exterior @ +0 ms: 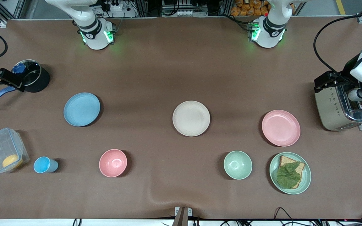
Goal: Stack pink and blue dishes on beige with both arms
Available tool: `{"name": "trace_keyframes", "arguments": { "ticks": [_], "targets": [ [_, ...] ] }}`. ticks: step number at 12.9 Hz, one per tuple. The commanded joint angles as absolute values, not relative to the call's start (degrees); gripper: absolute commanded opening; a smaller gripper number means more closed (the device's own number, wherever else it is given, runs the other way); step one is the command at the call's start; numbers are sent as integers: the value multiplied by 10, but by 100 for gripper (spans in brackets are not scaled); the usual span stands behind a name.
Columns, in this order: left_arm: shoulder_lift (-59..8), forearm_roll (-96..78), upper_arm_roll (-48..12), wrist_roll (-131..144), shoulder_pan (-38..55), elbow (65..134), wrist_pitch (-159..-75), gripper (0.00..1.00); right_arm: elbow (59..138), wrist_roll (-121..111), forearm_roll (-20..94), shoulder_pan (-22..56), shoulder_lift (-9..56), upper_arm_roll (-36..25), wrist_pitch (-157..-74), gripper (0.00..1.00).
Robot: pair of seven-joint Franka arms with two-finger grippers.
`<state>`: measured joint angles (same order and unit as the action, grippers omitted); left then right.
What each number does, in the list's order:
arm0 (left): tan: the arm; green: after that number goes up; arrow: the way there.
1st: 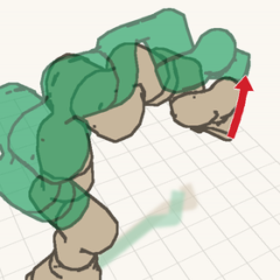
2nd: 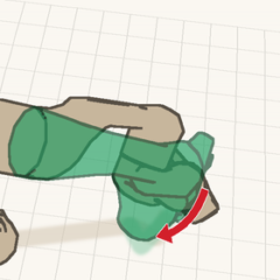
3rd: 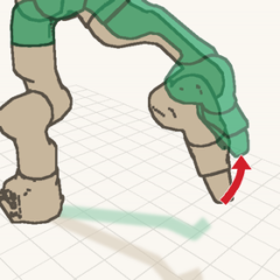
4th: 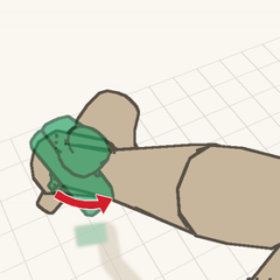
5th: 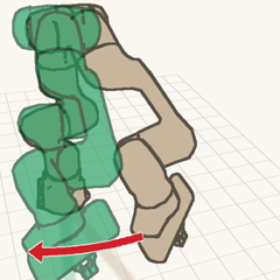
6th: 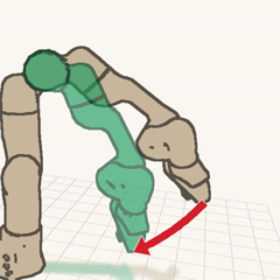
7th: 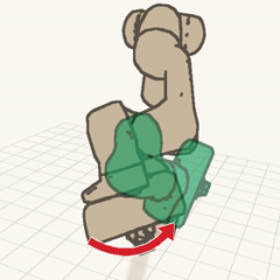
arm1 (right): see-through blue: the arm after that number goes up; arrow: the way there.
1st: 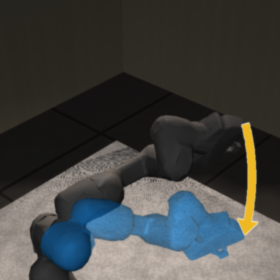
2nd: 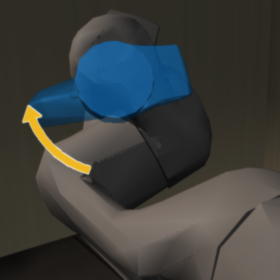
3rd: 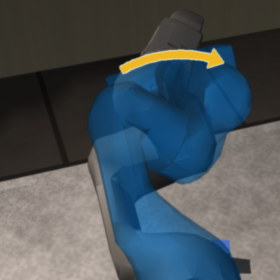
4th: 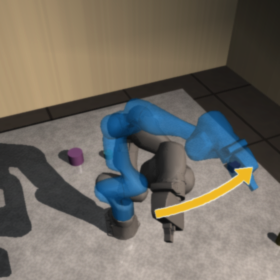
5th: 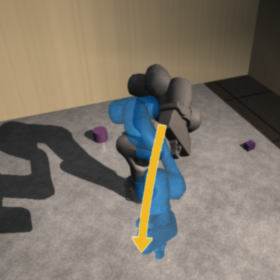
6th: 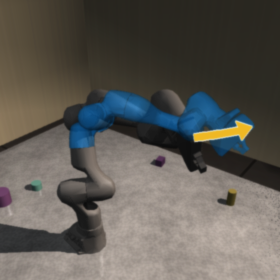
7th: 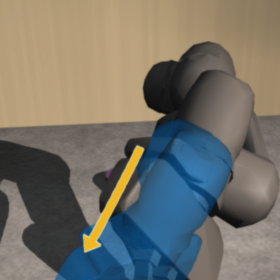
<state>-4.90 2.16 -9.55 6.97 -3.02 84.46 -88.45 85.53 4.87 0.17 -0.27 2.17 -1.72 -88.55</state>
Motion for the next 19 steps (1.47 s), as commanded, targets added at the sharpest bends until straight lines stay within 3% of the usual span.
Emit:
{"name": "trace_keyframes", "arguments": {
  "ticks": [1,5,9,12,19],
  "targets": [
    [-42,18,-92,58,-32,840,-871,100,861,58,7,-2,18,-18,-886,100],
    [-45,28,-92,54,-33,841,-872,100,861,58,7,-2,18,-18,-886,100],
    [-62,28,-93,47,-59,889,-905,100,861,58,7,-2,18,-18,-885,100],
    [-60,31,-94,47,-74,989,-1006,100,862,52,8,-4,21,-18,-884,100],
    [-90,31,-94,48,-103,1219,-1333,100,866,51,8,-8,44,-19,-880,100]
  ]
}}
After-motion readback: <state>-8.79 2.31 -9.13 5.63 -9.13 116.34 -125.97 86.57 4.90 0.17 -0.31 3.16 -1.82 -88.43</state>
